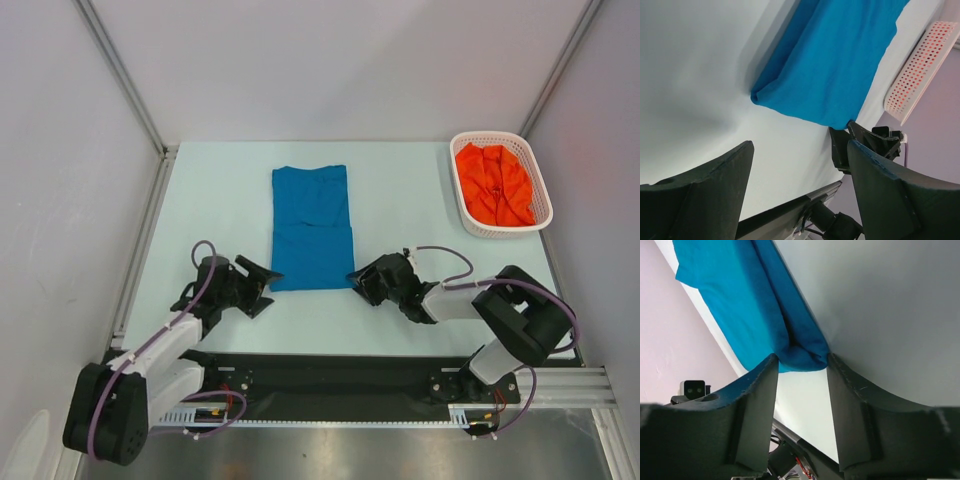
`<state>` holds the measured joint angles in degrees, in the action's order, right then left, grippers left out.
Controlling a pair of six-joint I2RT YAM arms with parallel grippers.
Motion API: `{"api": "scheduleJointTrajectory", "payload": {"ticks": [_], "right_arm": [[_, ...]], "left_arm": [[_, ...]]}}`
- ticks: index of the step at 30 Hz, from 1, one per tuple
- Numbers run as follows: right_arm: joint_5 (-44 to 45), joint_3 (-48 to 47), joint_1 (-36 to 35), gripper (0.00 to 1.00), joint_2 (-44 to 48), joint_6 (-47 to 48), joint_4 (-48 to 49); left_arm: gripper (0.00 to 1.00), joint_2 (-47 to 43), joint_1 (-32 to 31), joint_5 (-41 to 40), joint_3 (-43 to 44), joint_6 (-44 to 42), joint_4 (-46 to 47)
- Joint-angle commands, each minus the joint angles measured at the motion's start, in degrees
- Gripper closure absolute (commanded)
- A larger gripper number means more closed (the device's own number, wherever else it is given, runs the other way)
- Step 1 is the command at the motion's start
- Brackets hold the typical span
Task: Fold and stack the t-shirts
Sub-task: Fold the tshirt
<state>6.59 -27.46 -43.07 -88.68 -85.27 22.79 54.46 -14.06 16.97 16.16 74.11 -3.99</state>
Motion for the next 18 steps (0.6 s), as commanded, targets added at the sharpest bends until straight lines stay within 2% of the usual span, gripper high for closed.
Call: {"api": "scheduleJointTrajectory", "payload": {"ticks": [1,9,15,18], "right_arm": [[0.3,-0.2,-0.3,0.56,-2.0,0.9,-1.3],[0.3,-0.6,-0.2,0.67,-2.0,1.4,-2.8],[-0.9,-0.9,0.5,0.83,-2.3,2.3,-3.3],[-1.0,-1.1,0.7,0.85,-2.0,2.7,-3.8]], "left_arm": [[0.18,0.9,0.7,-1.6,0.6,-1.3,0.5],[0.19,6.1,1.4,-1.2,-1.3,-1.0,6.9],[0.31,10.3,1.6,-2.7,-0.8,-3.1,9.4],[0.34,13.5,1.7,-3.1,0.2,-3.9,10.2]]}}
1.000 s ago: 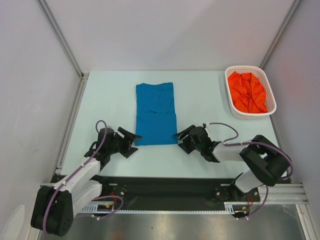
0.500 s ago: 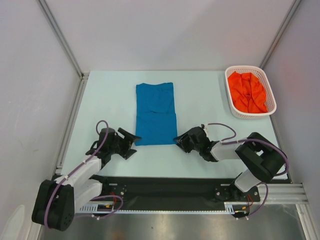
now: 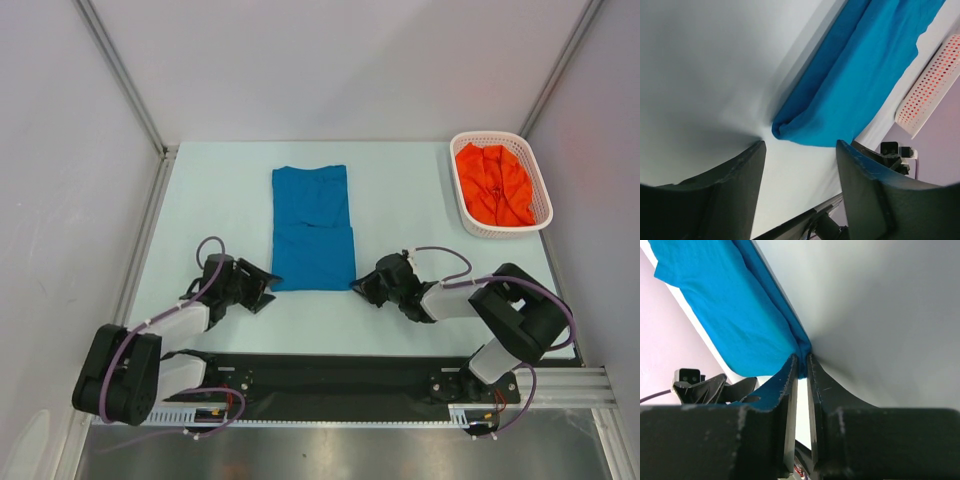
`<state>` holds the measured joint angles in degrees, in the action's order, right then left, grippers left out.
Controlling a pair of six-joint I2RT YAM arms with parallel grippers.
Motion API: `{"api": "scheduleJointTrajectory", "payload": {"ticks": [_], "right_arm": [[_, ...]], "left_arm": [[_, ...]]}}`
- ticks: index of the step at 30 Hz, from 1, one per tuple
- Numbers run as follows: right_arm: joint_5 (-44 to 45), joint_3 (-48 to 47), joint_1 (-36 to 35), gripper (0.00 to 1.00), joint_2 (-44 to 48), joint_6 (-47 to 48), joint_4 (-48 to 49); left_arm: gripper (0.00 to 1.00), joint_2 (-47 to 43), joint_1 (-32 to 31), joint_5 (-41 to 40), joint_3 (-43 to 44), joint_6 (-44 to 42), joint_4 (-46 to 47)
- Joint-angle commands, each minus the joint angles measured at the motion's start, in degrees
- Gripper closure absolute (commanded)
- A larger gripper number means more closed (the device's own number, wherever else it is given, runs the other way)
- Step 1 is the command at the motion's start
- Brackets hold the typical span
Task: Fold and stack the t-shirts
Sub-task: Fold the tshirt
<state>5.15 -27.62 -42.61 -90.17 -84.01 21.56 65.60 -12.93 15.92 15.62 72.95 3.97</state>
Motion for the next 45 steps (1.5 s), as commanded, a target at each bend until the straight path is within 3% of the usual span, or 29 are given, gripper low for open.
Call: {"api": "scheduleJointTrajectory", "payload": {"ticks": [1,9,17,19,21,26,35,40,45], "right_arm": [[0.3,-0.9,0.3,0.85,-0.4,1.4,-2.7],[-0.2,-2.0,0.9,0.84,-0.5,2.5,-3.5],[-1.5,-4.2,1.7,0.84,-1.6,4.8,-4.6],[-2.0,-4.5,2.1,0.85,-1.8,5.3,-4.7],[-2.5,-4.8,2.3,0.86,-2.0,5.7,-5.1],[-6.1,-5.2,3.2,1.0,-1.9,9.4,-3.7],[-10.9,-2.6,2.0,1.0,6.0,12.7,-10.3],[-9.1,-2.2,-1.2,1.0,14.4,11.5,-17.1],[-9.3,-2.6,-2.6,1.0,18.9,9.8,-21.3]], "left_arm": [[0.38,3.7,0.6,-1.8,0.7,-2.9,2.5],[0.5,4.4,0.7,-4.1,0.5,-2.9,1.1],[0.67,6.2,1.3,-4.0,1.7,-5.3,0.6],[0.89,6.9,1.5,-4.3,2.1,-6.1,0.4],[1.0,7.7,1.9,-4.3,3.0,-7.2,-0.1],[1.0,6.0,1.9,-4.8,4.8,-11.0,-3.6],[1.0,-9.9,1.7,-4.8,1.8,-11.9,-19.0],[1.0,-13.4,-0.2,-2.0,-0.4,-11.1,-23.4],[1.0,-16.6,-1.2,-3.4,2.7,-12.3,-32.5]]}}
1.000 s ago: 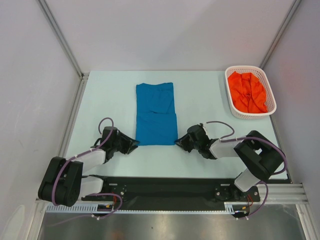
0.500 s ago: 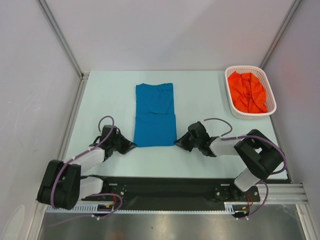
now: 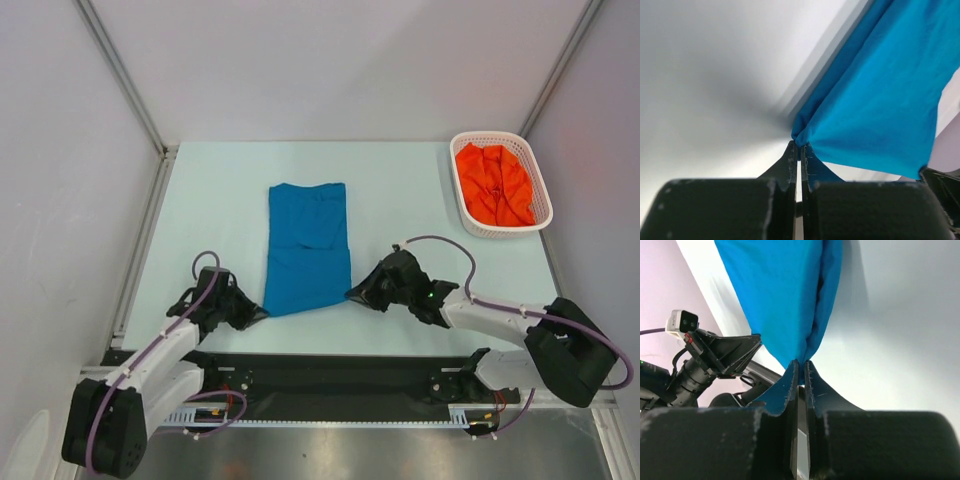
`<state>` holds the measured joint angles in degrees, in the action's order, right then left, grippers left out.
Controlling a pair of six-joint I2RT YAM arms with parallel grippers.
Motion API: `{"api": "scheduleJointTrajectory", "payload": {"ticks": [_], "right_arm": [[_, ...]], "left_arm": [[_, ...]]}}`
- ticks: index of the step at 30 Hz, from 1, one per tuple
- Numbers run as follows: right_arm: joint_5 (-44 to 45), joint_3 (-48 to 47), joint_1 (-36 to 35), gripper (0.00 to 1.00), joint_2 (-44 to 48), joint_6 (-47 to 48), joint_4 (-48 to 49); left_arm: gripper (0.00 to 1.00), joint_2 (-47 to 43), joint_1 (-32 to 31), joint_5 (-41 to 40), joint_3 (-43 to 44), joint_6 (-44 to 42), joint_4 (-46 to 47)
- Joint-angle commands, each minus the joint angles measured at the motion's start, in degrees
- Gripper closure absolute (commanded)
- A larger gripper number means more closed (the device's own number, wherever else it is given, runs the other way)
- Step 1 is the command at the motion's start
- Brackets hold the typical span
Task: Fold and stack the t-shirts
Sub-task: Fold the tshirt
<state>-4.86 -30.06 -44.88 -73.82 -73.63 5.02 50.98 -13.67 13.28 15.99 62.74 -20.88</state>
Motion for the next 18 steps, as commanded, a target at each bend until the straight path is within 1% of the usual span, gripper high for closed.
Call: {"api": "scheduleJointTrajectory", "payload": {"ticks": [1,4,6,7,9,10,11,13,14,15,17,18], "right_arm": [[0.6,-1.6,-0.1,1.0,2.7,0.1,-7.9],[-1.4,-4.2,2.1,1.0,1.9,2.4,-9.9],[-1.7,-8.2,3.8,1.0,0.3,6.0,-12.4],[-1.6,-9.6,4.3,1.0,-0.3,7.7,-12.8],[-2.9,-14.6,6.6,1.0,-3.1,11.4,-15.0],[-3.4,-16.3,7.6,1.0,-4.2,12.6,-15.9],[-4.8,-20.2,8.5,1.0,-5.7,13.7,-16.7],[-6.7,-23.9,11.2,1.0,-10.0,16.7,-18.0],[-8.6,-25.6,12.0,1.0,-11.5,17.5,-18.2],[-9.2,-29.5,13.4,1.0,-12.7,18.8,-19.0],[-10.8,-32.8,14.7,1.0,-17.1,19.9,-19.1],[-11.4,-36.5,16.0,1.0,-18.9,20.7,-19.3]], "left_arm": [[1.0,-2.1,-0.5,-1.1,3.2,-3.1,-8.6],[1.0,-0.4,-0.4,-3.0,8.6,-6.2,-9.6],[0.99,1.1,-0.3,-5.2,13.7,-8.7,-9.5],[1.0,3.4,-0.3,-5.7,17.5,-9.5,-9.1],[1.0,6.0,-0.3,-7.7,21.4,-12.1,-9.2],[1.0,7.5,0.0,-8.4,25.4,-12.8,-9.6],[1.0,10.8,0.1,-8.8,27.3,-13.5,-10.5],[1.0,13.9,0.8,-9.1,32.5,-14.9,-11.1],[1.0,17.1,1.1,-8.9,33.9,-15.1,-11.3],[1.0,18.6,1.4,-8.6,35.2,-15.6,-10.8],[1.0,23.8,2.4,-7.1,39.2,-16.2,-10.2],[0.99,25.9,2.7,-6.9,40.6,-16.7,-10.0]]}}
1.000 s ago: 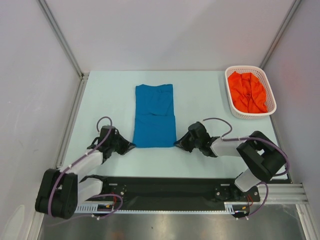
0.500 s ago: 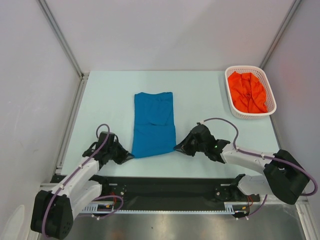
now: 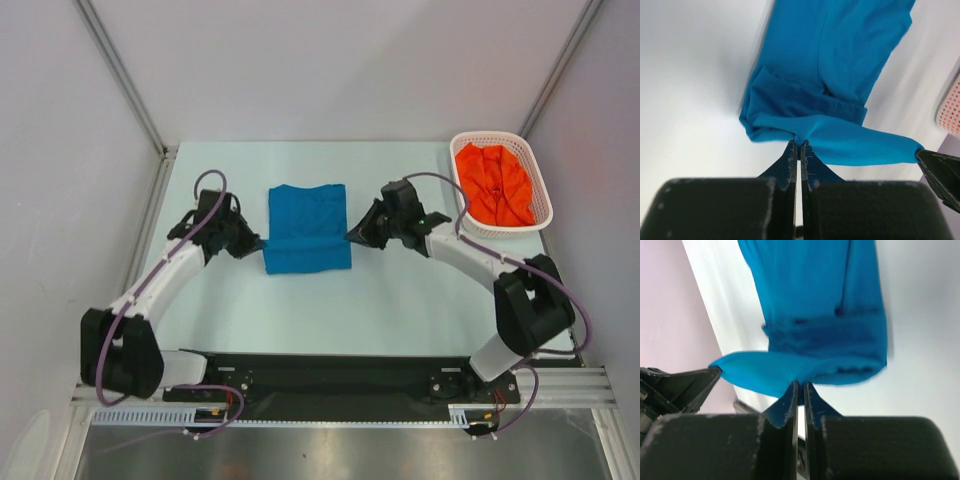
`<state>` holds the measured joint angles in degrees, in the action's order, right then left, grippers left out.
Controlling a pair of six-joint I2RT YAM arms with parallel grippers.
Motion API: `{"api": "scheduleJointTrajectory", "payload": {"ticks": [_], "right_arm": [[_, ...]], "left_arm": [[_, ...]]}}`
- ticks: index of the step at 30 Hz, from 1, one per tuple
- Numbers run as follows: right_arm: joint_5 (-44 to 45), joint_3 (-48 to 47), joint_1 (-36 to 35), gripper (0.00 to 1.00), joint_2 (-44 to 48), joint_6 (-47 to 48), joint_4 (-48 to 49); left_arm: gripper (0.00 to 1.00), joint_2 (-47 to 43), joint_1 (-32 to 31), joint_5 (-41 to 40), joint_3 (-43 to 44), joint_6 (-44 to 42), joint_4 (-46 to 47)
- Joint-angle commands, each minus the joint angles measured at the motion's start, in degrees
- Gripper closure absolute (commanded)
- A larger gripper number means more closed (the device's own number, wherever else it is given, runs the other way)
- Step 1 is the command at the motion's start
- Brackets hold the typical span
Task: Fold and stack the t-shirts
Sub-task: Fold the tshirt
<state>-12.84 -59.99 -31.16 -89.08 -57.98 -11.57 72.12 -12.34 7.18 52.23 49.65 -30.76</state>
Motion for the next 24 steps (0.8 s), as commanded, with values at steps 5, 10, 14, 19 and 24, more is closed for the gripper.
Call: {"api": "scheduleJointTrajectory", "payload": {"ticks": [5,10,14,19,24], "right_arm": [[-6.5,-17.4,5.0,1.0,-14.2,7.9,-3.5],[-8.9,-26.7,7.0,1.0,-21.9,8.6,-3.3],[-10.2,-30.8,8.5,1.0,-26.0,8.5,-2.7],[-12.2,-35.8,9.4,1.0,-30.6,8.6,-2.4],[-13.1,-39.0,10.5,1.0,-33.4,8.1,-1.4]], "left_arm": [[1.0,15.6,2.8,2.2,15.1,-5.6,0.3],[1.0,24.5,3.3,2.6,24.6,-6.7,0.2],[1.0,28.9,3.5,3.0,29.3,-7.5,0.3],[1.0,32.8,4.2,3.7,32.9,-6.7,1.0],[1.0,35.1,4.9,3.9,34.6,-5.9,1.6]]}}
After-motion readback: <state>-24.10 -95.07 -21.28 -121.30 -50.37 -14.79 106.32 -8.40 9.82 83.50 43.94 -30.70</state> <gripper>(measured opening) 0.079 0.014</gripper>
